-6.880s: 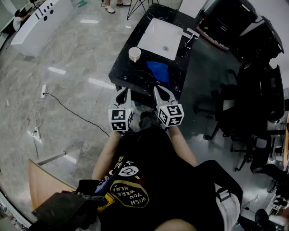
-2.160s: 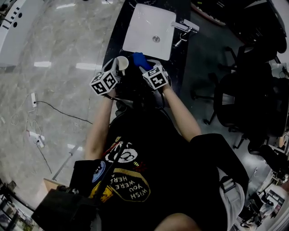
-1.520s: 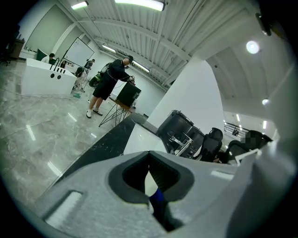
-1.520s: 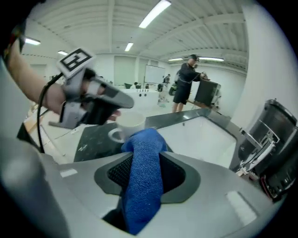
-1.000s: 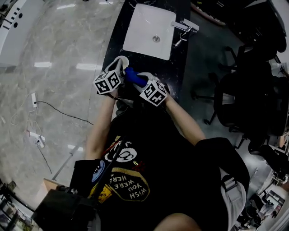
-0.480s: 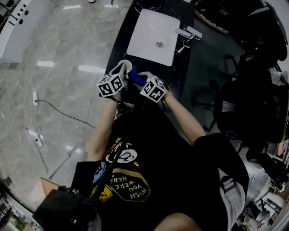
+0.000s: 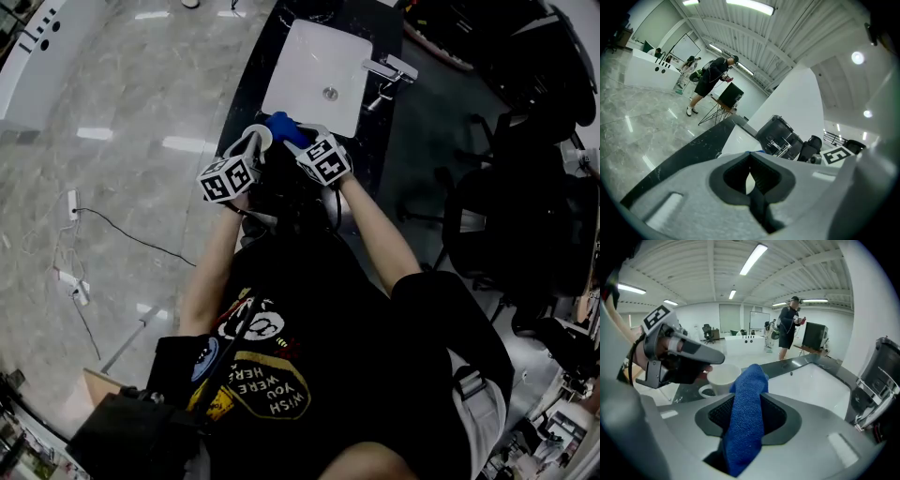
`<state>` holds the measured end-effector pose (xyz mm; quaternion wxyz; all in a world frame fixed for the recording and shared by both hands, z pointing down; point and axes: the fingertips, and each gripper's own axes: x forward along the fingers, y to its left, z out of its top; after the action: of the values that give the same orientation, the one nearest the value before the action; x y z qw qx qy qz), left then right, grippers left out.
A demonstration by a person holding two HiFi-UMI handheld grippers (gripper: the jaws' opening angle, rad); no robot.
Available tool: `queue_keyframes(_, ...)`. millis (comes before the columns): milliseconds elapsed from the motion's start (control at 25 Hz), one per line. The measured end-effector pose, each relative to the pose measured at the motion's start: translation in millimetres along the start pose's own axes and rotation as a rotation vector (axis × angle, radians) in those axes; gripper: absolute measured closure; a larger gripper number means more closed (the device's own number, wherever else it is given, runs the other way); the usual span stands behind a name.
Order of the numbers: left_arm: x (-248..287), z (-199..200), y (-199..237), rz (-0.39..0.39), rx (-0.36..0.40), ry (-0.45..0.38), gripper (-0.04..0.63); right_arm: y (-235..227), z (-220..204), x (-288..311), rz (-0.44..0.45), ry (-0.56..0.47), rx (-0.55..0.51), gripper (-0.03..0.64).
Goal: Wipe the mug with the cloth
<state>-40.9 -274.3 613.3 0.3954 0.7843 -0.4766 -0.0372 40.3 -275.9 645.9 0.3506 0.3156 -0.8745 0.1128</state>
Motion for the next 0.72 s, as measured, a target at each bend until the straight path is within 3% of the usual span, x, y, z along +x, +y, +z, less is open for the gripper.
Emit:
queue_keyframes(160, 1.7, -3.1, -1.5, -0.002, 0.005, -0.001, 0.591, 56.6, -21.5, -2.1, 0.113, 0.056, -0.148, 0.465)
queue_keyframes(280, 1.2, -1.0, -2.1, -0.007, 0.009, -0.005, 0.591, 89.3, -31.6, -22.9, 0.194, 0.037, -0.219, 0.465)
queue_keyframes(360, -2.9, 3.8, 2.1, -0.003, 0.002, -0.016, 0.591, 80.0, -29.2, -33.1, 0.176, -0.009, -0.166, 0.465)
queue_keyframes(520, -12.3, 20.4, 20.7, 0.037, -0.005, -0.044, 0.591, 12.3, 1.1, -31.7, 0.028, -0.075, -0.008, 0.465)
queue_keyframes(600, -13.3, 20.9, 31.5, 0.088, 0.032, -0.028, 0.591, -7.6, 10.2, -15.6, -0.019, -0.044, 0.004, 0.465)
queue_keyframes(720, -11.8, 12.8, 40.2, 0.126, 0.039, 0.001, 0.591, 6.7, 5.1, 3.0, 0.007, 0.031, -0.052, 0.465)
